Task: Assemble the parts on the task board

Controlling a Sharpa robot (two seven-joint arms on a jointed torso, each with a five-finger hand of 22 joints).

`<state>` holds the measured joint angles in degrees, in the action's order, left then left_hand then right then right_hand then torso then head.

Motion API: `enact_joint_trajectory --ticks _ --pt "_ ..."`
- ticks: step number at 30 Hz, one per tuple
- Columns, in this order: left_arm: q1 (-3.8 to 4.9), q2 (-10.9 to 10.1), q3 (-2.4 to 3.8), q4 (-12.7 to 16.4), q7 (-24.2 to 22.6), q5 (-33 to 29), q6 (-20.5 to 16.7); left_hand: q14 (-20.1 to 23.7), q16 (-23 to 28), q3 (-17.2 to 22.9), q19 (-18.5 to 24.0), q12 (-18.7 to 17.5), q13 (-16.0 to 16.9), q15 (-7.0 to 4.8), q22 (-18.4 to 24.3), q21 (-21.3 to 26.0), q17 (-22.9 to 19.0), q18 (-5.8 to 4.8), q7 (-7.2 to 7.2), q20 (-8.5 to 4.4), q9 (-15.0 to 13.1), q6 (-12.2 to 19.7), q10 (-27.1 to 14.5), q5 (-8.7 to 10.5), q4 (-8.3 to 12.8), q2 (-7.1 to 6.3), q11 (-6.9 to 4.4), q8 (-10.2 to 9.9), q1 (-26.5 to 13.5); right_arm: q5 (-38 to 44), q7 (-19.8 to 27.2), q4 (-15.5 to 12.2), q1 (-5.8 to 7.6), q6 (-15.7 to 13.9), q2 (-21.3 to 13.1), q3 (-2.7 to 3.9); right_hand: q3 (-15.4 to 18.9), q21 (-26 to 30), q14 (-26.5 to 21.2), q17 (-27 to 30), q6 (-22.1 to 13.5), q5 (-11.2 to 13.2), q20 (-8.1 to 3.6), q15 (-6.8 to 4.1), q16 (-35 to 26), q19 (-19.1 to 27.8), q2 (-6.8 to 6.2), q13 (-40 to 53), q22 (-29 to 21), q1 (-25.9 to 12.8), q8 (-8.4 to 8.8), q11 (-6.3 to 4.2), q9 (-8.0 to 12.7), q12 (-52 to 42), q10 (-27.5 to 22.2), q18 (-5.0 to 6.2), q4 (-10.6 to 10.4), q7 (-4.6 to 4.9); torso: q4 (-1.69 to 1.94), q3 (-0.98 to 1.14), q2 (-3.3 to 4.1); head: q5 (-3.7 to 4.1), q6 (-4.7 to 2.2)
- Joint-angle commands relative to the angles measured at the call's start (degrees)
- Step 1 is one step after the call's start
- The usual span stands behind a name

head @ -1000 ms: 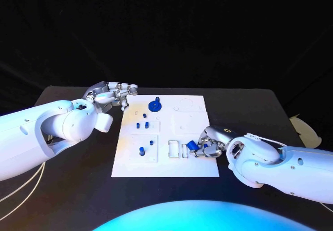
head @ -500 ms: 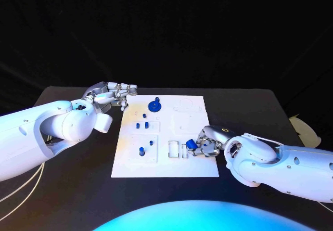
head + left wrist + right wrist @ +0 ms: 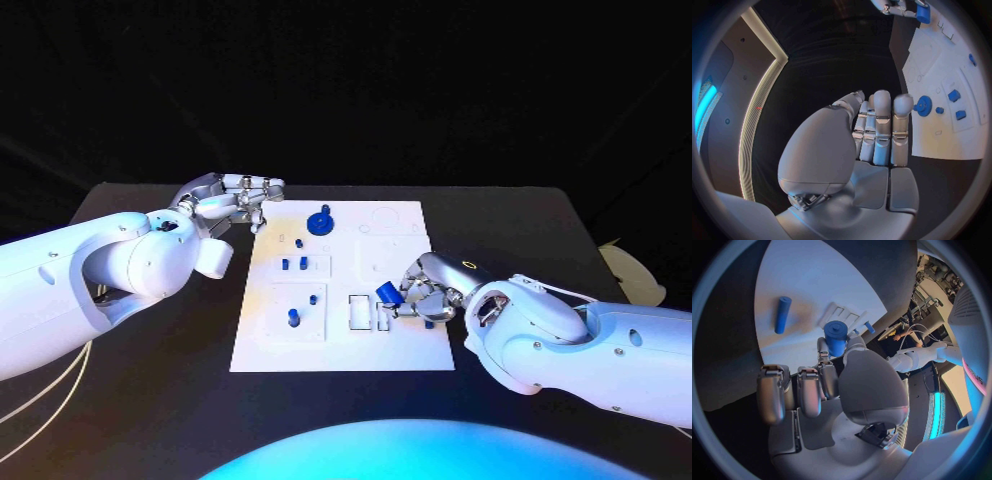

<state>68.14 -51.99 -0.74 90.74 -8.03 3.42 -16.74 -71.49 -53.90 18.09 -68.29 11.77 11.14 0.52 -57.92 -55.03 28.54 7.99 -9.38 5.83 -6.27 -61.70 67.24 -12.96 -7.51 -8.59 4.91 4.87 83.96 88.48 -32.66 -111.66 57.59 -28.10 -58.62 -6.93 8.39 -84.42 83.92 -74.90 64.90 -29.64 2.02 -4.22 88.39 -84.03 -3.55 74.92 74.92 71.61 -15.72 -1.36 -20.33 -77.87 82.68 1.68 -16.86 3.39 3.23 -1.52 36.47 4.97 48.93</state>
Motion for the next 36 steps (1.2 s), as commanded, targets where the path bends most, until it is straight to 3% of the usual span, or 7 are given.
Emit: enact_joint_trajectory --ticks 1,8,14,19,32,36 --pt "0.01 0.2 0.03 0.04 -0.41 -0.29 0.94 0.4 0.15 -0.36 -0.14 0.37 0.09 0.1 0.08 0.18 -0.07 0.37 -0.11 0.01 0.08 0.38 -0.38 -0.06 0.07 0.23 0.15 -0.02 -0.17 -1.23 -0.03 -0.52 0.41 -2.47 0.18 0.02 -0.05 -0.37 5.44 -12.01 0.42 -0.49 -0.24 -0.51 0.42 -4.04 0.74 2.45 13.66 0.32 -0.42 -0.03 -0.1 -0.32 0.42 -0.59 0.18 -0.71 0.1 -0.08 0.0 0.24 -0.09" --pt "0.01 0.27 0.03 -0.02 -0.35 -0.33 0.96 0.41 0.15 -0.42 -0.07 0.4 0.11 0.1 0.21 0.33 -0.09 0.4 -0.12 0.02 0.1 0.42 -0.44 -0.06 0.05 0.23 0.15 -0.01 -0.2 -3.84 0.39 0.42 0.77 2.76 2.58 0.02 -0.03 0.23 5.37 -11.68 0.34 -0.81 -0.33 -0.59 0.29 -3.82 0.83 1.85 13.49 0.88 -0.55 -0.11 -0.32 0.38 0.07 -0.47 0.32 -0.79 0.08 -0.07 0.11 0.31 -0.2" --pt "0.01 0.3 0.03 0.01 -0.31 -0.34 1.0 0.41 0.15 -0.42 -0.07 0.4 0.11 0.1 0.21 0.33 -0.09 0.4 -0.12 0.02 0.1 0.42 -0.44 -0.06 0.05 0.23 0.15 -0.01 -0.2 -7.22 -0.07 1.89 0.7 5.04 4.77 -0.01 0.8 0.39 5.38 -11.75 0.53 -0.36 -0.37 -0.61 0.31 -3.76 1.5 2.19 13.45 -1.0 -0.92 -0.14 -0.76 0.27 0.31 -0.44 0.08 -0.85 0.16 -0.04 0.16 0.2 -0.21" --pt "0.01 0.25 0.03 0.09 -0.27 -0.35 0.98 0.41 0.15 -0.42 -0.07 0.4 0.11 0.1 0.21 0.33 -0.09 0.4 -0.12 0.02 0.1 0.42 -0.44 -0.06 0.05 0.23 0.15 -0.01 -0.2 -9.97 -0.32 2.66 0.68 5.67 5.9 -0.01 1.54 0.22 5.43 -12.02 0.96 -0.41 -0.46 -0.72 0.42 -3.83 2.01 3.14 13.5 -2.71 -1.37 -0.3 -1.17 -0.51 0.94 -0.47 0.09 -1.06 0.0 -0.08 0.16 0.0 -0.2" --pt "0.02 0.12 0.03 0.22 -0.18 -0.35 1.04 0.41 0.15 -0.42 -0.07 0.4 0.11 0.1 0.21 0.33 -0.09 0.4 -0.12 0.02 0.1 0.42 -0.44 -0.06 0.05 0.23 0.15 -0.01 -0.2 -11.65 -0.73 4.3 0.74 5.36 7.26 -0.01 2.01 0.23 5.46 -12.14 1.37 -0.3 -0.61 -0.92 0.46 -3.83 2.6 4.05 13.5 -3.77 -1.83 -0.53 -1.58 -1.26 1.51 -0.47 0.08 -1.33 0.01 -0.02 0.17 -0.18 0.04" --pt "0.02 0.11 0.03 0.24 -0.15 -0.35 1.11 0.41 0.15 -0.42 -0.07 0.4 0.11 0.1 0.21 0.33 -0.09 0.4 -0.12 0.02 0.1 0.42 -0.44 -0.06 0.05 0.23 0.15 -0.01 -0.2 -11.73 -0.76 4.67 0.76 5.15 7.66 -0.01 2.62 0.36 5.45 -12.09 1.3 1.58 -0.71 -1.0 0.44 -3.79 2.59 4.18 13.46 -4.41 -2.05 -0.62 -1.88 -1.23 1.58 -0.45 0.17 -1.41 0.01 0.02 0.24 -0.22 0.01"
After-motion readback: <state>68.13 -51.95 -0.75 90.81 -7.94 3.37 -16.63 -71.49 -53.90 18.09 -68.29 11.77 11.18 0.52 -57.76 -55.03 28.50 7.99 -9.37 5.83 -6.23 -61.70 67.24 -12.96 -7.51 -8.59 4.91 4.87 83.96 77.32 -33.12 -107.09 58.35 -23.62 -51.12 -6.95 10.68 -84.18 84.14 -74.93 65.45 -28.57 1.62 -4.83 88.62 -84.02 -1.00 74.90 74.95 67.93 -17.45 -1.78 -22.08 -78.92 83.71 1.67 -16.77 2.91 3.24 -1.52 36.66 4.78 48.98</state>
